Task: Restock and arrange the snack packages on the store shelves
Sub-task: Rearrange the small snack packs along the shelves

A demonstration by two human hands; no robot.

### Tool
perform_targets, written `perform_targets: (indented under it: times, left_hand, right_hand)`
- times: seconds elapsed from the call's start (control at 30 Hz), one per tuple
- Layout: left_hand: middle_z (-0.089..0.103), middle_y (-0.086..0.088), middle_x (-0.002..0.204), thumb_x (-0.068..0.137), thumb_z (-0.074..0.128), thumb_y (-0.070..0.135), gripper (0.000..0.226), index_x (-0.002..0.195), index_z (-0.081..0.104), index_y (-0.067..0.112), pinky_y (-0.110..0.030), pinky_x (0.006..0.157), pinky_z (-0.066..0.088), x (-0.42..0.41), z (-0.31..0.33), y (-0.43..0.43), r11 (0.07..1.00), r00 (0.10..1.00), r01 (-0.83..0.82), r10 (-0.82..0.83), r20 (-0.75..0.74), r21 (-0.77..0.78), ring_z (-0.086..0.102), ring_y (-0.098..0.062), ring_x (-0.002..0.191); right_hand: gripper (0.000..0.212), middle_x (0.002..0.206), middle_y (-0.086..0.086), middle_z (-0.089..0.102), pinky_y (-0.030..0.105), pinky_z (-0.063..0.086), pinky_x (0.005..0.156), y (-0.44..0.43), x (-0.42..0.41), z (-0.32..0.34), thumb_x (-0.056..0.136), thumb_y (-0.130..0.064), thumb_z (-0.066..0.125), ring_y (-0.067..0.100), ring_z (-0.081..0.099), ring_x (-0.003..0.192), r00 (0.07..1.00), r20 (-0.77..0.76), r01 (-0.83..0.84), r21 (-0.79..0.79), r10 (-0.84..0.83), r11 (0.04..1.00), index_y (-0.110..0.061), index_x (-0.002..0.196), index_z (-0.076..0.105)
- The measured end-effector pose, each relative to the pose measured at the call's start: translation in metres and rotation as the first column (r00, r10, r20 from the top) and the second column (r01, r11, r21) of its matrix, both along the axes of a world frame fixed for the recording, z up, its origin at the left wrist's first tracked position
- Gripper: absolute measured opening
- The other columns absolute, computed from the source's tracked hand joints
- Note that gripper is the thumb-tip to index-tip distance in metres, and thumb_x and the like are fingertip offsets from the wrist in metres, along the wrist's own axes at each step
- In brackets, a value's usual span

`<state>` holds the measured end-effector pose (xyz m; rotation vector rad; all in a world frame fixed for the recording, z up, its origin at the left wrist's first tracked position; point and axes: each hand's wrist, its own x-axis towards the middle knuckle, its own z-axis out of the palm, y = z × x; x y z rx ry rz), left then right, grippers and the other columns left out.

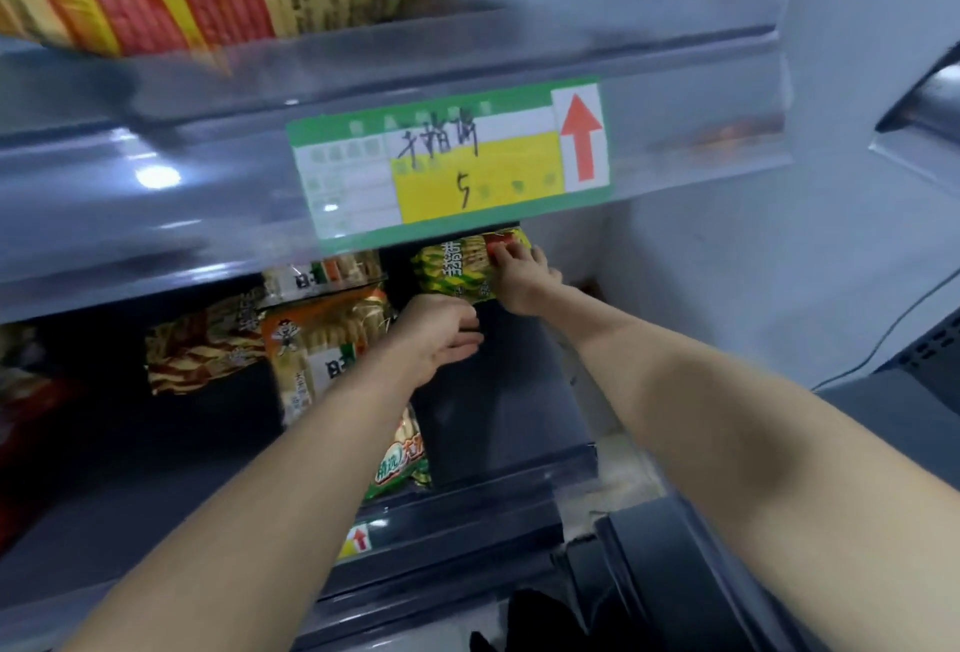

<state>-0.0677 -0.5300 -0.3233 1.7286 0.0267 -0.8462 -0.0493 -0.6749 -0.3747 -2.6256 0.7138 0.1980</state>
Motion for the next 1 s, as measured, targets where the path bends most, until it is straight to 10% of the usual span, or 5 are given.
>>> perform_targets:
  times: [0.27,0.47,0.67,1.0]
  left_hand:
    - [0.047,-0.020,0.134,0.096,0.045,0.000,0.034,0.130,0.044,-0.002,-0.036,0.088,0.048,0.014,-0.018,-0.005,0.995,0.993,-0.103,0.103,-0.058,0.010,0.053,-0.029,0.101]
    - [0.057,-0.008,0.090,0.095,0.043,-0.004,0.017,0.094,0.057,0.005,-0.039,0.094,0.045,0.016,-0.019,-0.007,0.997,0.994,-0.081,0.082,-0.065,0.014,0.057,-0.021,0.084]
    - [0.057,-0.008,0.073,0.093,0.040,-0.008,0.027,0.074,0.054,0.005,-0.036,0.063,0.051,0.004,-0.008,0.006,0.993,0.998,-0.060,0.060,0.000,0.098,0.055,-0.018,0.064]
    - [0.064,-0.010,0.084,0.092,0.050,-0.003,0.023,0.075,0.052,0.012,-0.031,0.063,0.053,-0.074,0.035,0.074,0.999,0.995,0.017,-0.012,0.098,-0.050,0.061,-0.020,0.070]
  right_hand:
    - [0.044,0.137,0.013,0.040,0.046,0.026,0.102,0.002,0.002,0.007,0.086,-0.030,0.051,0.036,0.031,0.127,0.998,0.045,-0.019,-0.303,0.034,0.953,-0.018,0.128,0.053]
    - [0.058,0.119,0.012,0.062,0.034,0.047,0.083,0.000,-0.001,0.005,0.082,-0.033,0.069,0.029,0.059,0.108,0.993,0.082,0.061,0.260,-0.085,0.964,-0.001,0.126,0.048]
    - [0.044,0.108,0.012,0.066,0.031,0.050,0.085,0.018,-0.037,0.005,0.082,-0.025,0.071,0.024,0.063,0.101,0.983,0.055,0.136,0.412,-0.174,0.901,0.002,0.115,0.060]
    - [0.021,0.102,0.014,0.070,0.047,0.055,0.086,0.102,-0.144,0.060,0.080,-0.004,0.064,0.029,0.067,0.094,0.845,0.300,0.196,0.596,-0.443,0.778,-0.008,0.101,0.066]
